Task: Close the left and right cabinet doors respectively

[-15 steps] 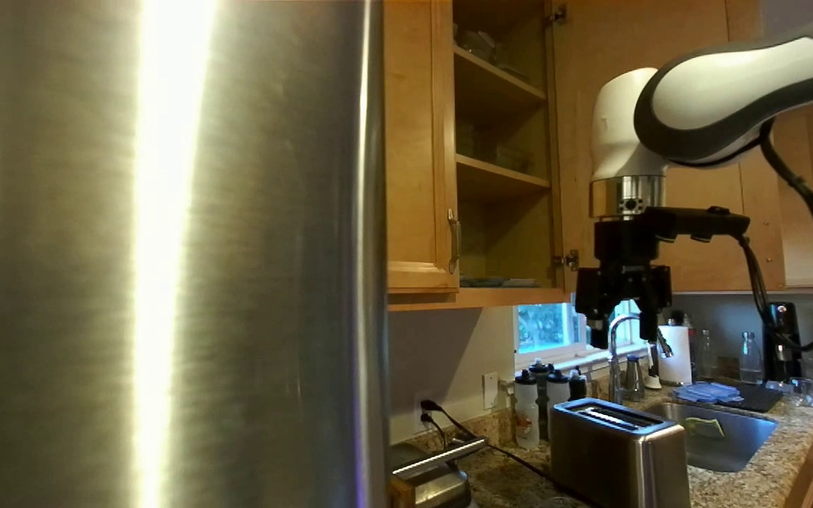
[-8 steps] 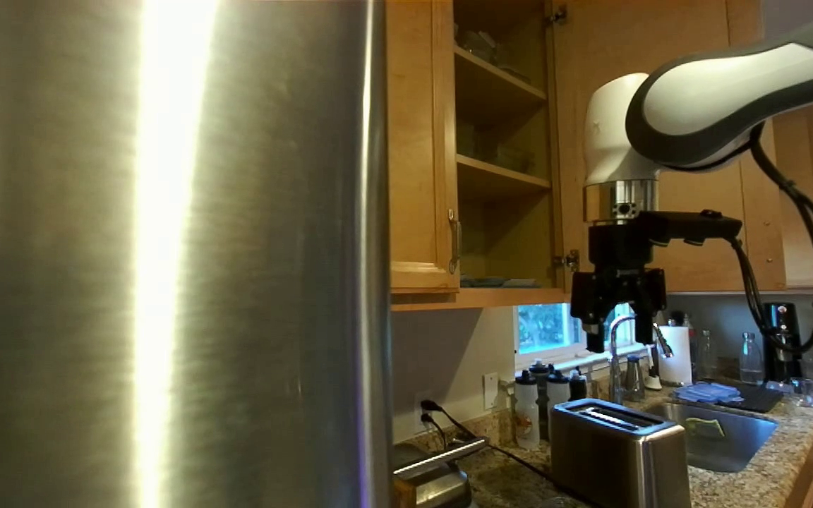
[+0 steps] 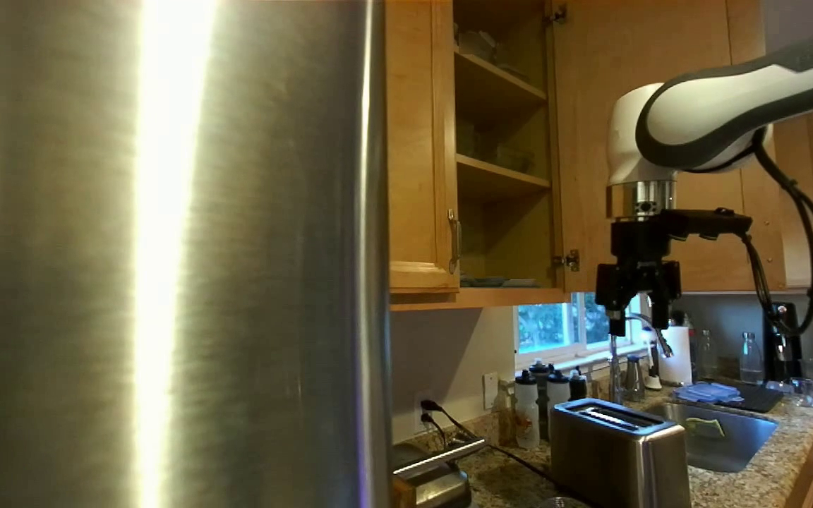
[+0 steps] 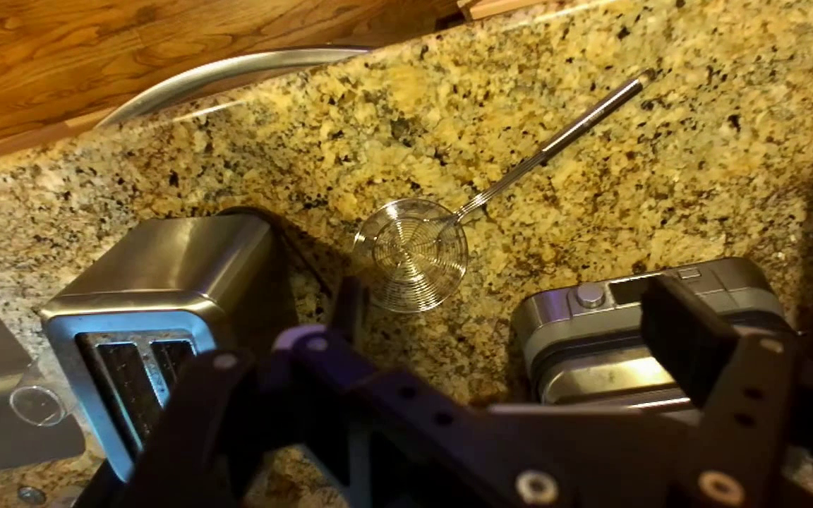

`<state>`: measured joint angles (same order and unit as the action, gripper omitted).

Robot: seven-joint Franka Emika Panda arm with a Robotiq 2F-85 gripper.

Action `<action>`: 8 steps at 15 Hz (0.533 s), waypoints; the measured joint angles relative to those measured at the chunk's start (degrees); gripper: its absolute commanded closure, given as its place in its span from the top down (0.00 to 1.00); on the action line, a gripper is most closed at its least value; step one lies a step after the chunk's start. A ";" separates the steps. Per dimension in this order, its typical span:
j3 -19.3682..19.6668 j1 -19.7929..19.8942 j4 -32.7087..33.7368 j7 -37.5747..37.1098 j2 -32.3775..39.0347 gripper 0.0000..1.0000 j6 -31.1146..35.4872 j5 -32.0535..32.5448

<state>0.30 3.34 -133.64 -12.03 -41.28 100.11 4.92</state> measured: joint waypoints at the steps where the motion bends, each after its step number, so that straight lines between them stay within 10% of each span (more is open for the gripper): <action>1: 1.49 0.61 0.46 1.62 0.14 1.00 0.00 0.29; 8: 11.92 3.33 3.77 13.57 2.53 1.00 1.58 0.86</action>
<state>12.22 6.67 -129.87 1.54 -38.75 101.69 5.78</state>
